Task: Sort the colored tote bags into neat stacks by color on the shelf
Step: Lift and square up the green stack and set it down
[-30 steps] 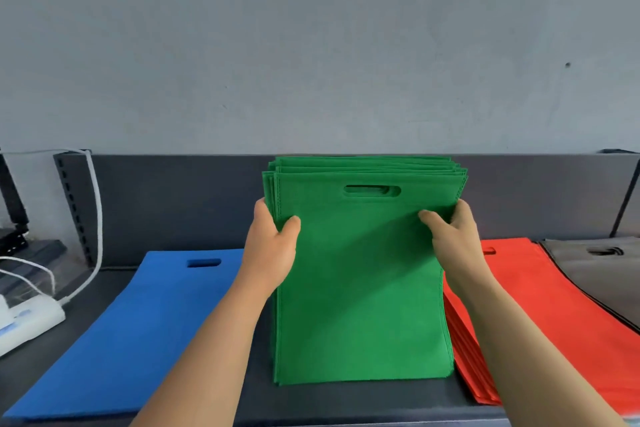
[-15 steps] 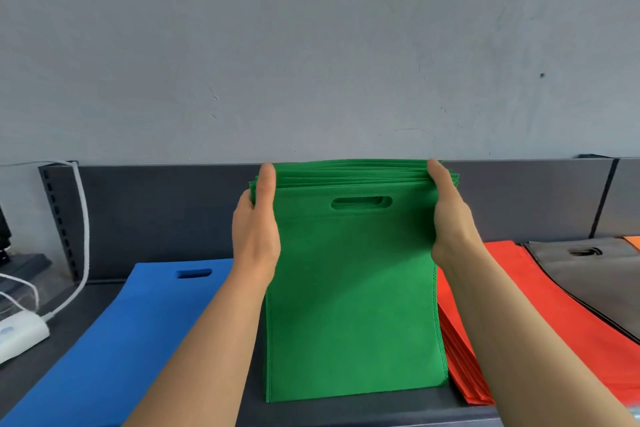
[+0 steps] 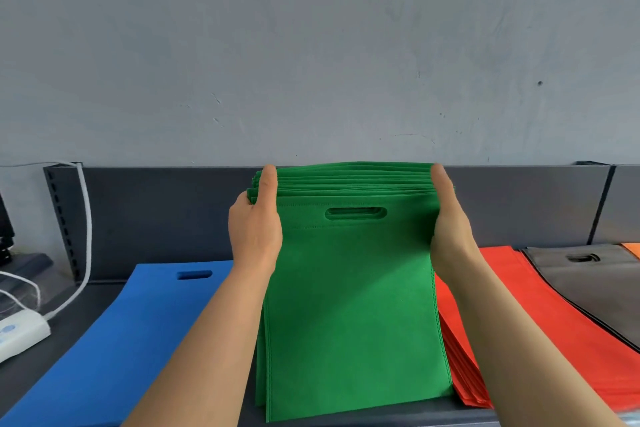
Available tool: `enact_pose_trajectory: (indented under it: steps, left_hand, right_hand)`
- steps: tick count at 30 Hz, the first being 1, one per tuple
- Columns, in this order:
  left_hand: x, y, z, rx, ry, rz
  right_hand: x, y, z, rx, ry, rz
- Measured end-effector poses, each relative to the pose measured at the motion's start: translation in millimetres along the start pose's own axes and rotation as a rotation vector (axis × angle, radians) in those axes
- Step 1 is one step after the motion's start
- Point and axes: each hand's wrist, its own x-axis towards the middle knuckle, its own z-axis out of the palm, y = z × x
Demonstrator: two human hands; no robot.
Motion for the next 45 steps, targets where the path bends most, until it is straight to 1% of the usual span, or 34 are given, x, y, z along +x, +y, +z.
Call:
enact_pose_trajectory:
  steps: [2,5,6,8,10,12,13,15,17,19,22,24,27,28,30,33,36,38,41,45]
  left_hand:
    - [1.4,1.2,-3.1,0.033,0.014,-0.011]
    - [6.1,2.2,-4.0,0.048,0.033,-0.027]
    - [6.3,3.3,-3.0,0.055,0.030,-0.017]
    - [7.2,7.0,-0.4,0.039,-0.005,0.019]
    - [10.7,12.2,0.5,-0.065,-0.105,0.055]
    - [15.1,16.2,-2.1,-0.177,-0.228,0.122]
    - [17.8,14.3,-3.2,-0.164,-0.280,0.160]
    - [16.2,5.0,-5.3,-0.003,-0.333,0.204]
    - [11.5,-10.3,-4.8,0.183,-0.310,0.188]
    - [8.8,-20.9,-4.6,0.217,-0.286,0.172]
    - [12.5,-21.0,-0.3,0.189,-0.225,0.148]
    - [12.1,-16.4,3.7,0.147,-0.218,0.141]
    - [8.3,-7.9,9.4,-0.027,-0.210,0.094]
    - [7.1,-6.1,11.3,-0.114,-0.195,0.051]
    - [9.4,-4.0,16.3,-0.183,-0.131,-0.035]
    - [16.0,-2.5,24.8,-0.164,-0.060,-0.106]
    - [20.4,-1.1,29.8,-0.159,-0.049,-0.094]
    - [19.8,1.7,28.5,-0.145,-0.045,-0.071]
    - [17.4,3.6,27.0,-0.158,-0.070,-0.082]
    - [14.3,9.3,26.1,-0.157,-0.029,-0.071]
  right_hand:
    - [-0.5,3.8,-8.8,0.007,-0.176,-0.067]
    - [-3.4,6.2,-16.3,-0.098,-0.357,-0.133]
    - [-3.9,6.7,-15.7,-0.139,-0.353,-0.162]
    - [-2.7,4.0,-12.9,-0.174,-0.259,-0.236]
    - [2.4,-3.8,-11.3,-0.154,-0.194,-0.299]
    - [8.0,-10.7,-11.4,-0.124,-0.150,-0.321]
    - [10.1,-11.0,-12.6,-0.117,-0.138,-0.321]
    - [13.0,-3.6,-16.3,-0.125,-0.131,-0.296]
    - [14.5,11.2,-19.0,-0.158,-0.123,-0.261]
    - [15.8,19.7,-18.3,-0.183,-0.098,-0.261]
    - [18.8,16.6,-11.2,-0.135,-0.066,-0.259]
    - [20.5,10.8,-4.9,-0.076,-0.060,-0.242]
    - [22.3,4.1,2.9,0.024,-0.019,-0.170]
    - [24.0,2.2,4.3,0.068,0.000,-0.131]
    - [23.8,-4.3,8.5,0.095,0.030,-0.076]
    - [24.7,-10.5,12.7,0.062,0.071,-0.015]
    - [29.7,-10.9,12.2,0.043,0.128,-0.014]
    - [28.8,-12.0,11.6,0.043,0.128,-0.017]
    - [28.8,-12.4,11.4,0.048,0.113,-0.014]
    - [28.8,-12.6,13.6,0.028,0.119,-0.022]
